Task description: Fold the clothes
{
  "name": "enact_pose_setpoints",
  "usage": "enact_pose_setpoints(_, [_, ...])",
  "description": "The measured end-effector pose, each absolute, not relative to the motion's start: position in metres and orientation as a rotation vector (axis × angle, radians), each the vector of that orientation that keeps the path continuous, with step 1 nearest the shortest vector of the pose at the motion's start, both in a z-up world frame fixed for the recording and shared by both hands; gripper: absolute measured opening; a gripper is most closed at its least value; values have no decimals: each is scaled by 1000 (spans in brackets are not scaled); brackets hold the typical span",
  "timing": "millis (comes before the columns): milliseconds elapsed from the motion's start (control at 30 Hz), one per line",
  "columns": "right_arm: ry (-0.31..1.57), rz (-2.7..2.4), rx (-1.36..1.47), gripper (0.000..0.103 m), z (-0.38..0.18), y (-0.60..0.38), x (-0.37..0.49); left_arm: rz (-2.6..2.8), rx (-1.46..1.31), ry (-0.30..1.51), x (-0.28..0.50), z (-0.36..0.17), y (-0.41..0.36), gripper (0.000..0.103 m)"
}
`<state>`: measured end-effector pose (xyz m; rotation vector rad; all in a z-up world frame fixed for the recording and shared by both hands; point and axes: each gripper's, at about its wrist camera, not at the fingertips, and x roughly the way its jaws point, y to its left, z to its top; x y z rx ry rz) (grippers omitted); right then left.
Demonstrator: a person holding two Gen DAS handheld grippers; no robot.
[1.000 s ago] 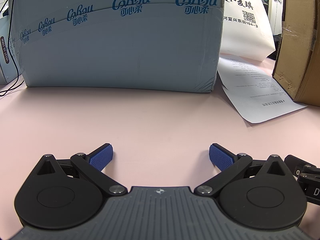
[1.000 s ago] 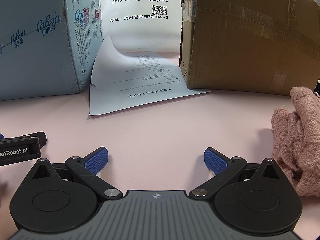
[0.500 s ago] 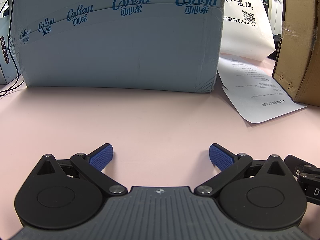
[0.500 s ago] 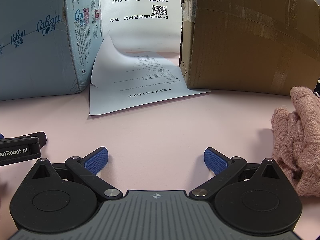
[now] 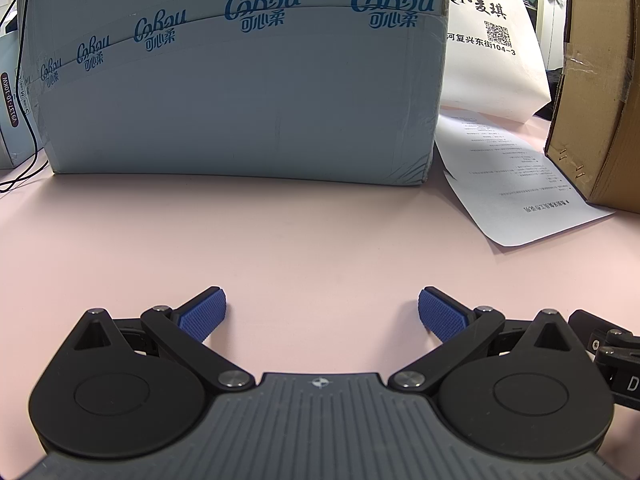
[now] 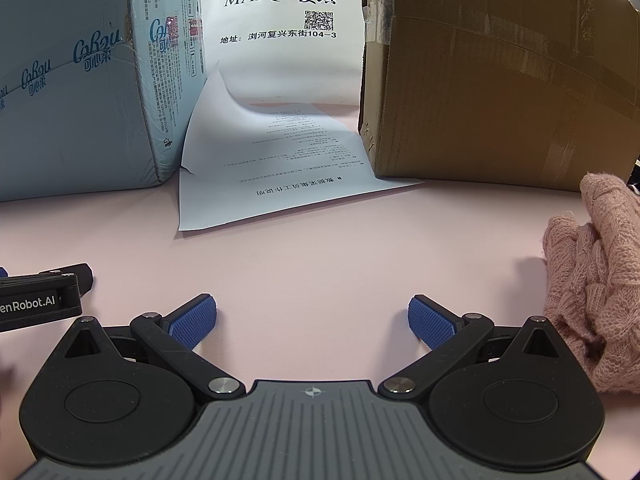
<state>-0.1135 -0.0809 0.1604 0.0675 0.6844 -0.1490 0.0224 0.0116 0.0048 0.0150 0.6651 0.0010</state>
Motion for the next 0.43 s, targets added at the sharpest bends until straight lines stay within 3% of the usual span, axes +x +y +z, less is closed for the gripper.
enact_pose_setpoints(433, [684,-149,68,103,160,-81,-113,0,13,665,23,5,10,103])
